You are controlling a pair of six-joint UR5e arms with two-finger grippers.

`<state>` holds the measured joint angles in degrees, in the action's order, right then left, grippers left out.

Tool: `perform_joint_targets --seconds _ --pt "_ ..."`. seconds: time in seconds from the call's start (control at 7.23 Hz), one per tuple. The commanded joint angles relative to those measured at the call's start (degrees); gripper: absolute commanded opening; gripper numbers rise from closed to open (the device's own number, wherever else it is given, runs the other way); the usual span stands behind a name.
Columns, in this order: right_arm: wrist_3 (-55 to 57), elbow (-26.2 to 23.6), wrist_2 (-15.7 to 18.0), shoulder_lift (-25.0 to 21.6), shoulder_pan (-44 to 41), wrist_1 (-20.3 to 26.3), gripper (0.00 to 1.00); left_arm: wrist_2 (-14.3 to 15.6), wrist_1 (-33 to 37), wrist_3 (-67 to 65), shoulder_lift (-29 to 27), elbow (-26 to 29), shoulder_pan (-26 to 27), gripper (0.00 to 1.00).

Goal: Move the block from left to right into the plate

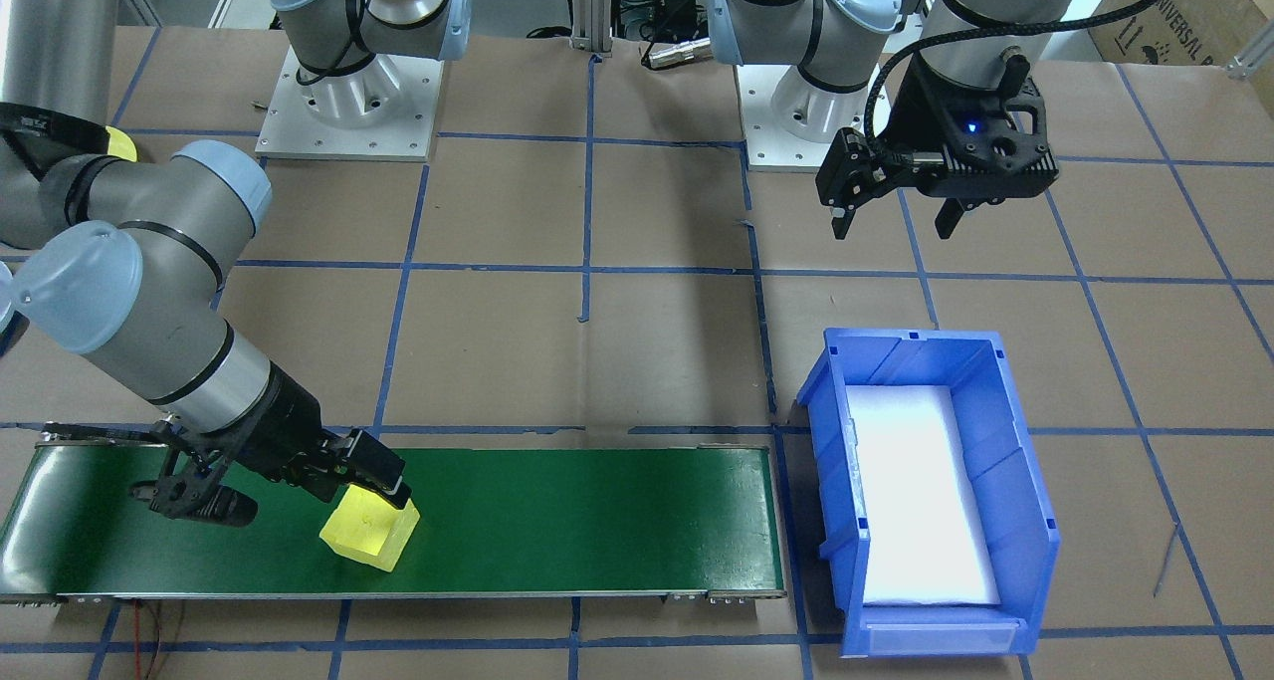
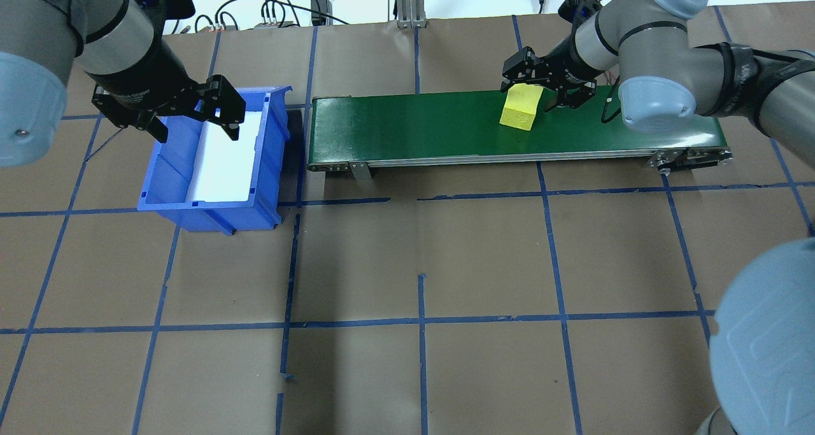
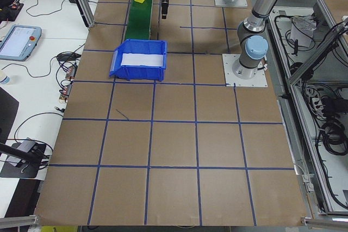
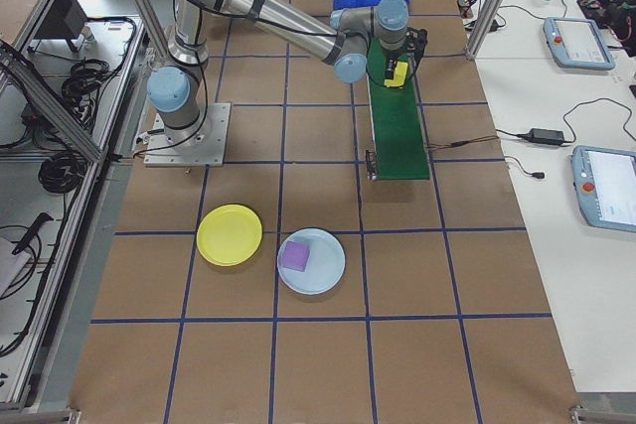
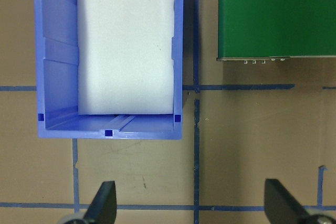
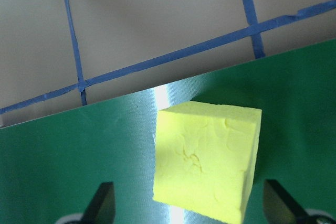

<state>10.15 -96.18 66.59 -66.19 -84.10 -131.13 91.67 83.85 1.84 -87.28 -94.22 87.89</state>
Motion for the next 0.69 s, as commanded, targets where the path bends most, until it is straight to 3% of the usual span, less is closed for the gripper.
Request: perform_joint_targets --seconds 0.0,0.55 --pt "0.0 0.4 2.6 0.9 0.1 -0.5 0.96 0.0 0.0 0.0 0.0 0.0 0.0 1.00" --pt "-1.0 0.3 8.4 0.4 0.9 -0.2 0.23 0.0 0.0 0.0 0.0 0.0 0.0 1.00"
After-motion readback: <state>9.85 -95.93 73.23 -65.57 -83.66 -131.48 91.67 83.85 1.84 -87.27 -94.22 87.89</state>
